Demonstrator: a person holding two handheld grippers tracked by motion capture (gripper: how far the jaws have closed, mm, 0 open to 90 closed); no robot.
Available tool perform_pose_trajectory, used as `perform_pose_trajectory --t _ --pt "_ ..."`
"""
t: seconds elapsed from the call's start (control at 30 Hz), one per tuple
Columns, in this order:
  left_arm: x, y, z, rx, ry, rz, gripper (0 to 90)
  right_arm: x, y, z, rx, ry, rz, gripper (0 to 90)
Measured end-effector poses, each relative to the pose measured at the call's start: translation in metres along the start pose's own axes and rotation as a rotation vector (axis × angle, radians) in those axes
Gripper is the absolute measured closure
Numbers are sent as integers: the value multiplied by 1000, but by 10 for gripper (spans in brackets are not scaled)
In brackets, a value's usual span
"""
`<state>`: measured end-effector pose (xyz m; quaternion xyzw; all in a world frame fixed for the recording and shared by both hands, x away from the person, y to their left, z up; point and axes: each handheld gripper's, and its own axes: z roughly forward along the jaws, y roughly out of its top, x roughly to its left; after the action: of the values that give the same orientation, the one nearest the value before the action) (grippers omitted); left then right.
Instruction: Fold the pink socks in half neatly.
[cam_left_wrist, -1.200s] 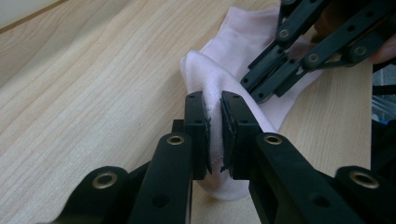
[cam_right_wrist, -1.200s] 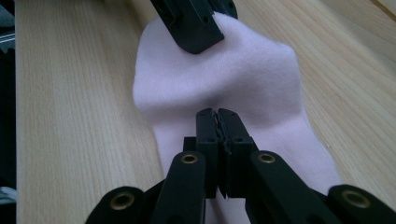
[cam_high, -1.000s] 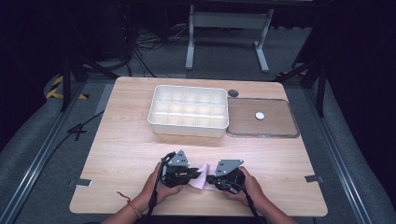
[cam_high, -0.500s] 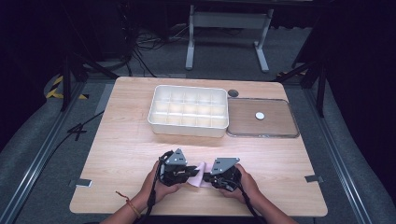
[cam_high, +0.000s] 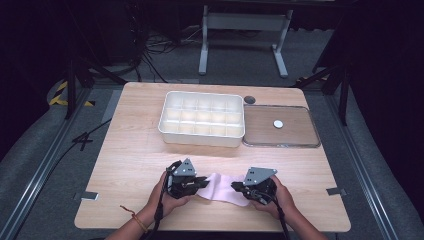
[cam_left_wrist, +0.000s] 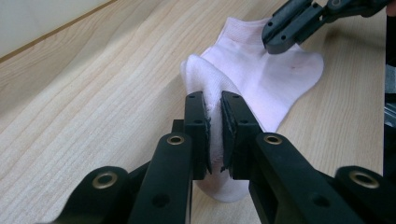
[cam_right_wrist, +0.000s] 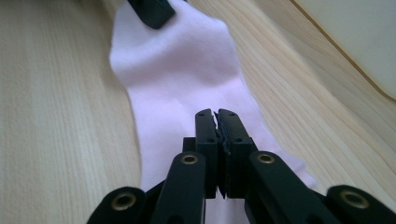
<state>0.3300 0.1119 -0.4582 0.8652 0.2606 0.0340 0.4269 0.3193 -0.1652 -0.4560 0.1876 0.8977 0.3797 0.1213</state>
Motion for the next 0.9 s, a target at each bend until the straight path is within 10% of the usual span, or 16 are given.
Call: perform_pose_trajectory --t 0.9 --pt "-5 14 -1 10 25 79 808 -9 -9 12 67 -11 1 886"
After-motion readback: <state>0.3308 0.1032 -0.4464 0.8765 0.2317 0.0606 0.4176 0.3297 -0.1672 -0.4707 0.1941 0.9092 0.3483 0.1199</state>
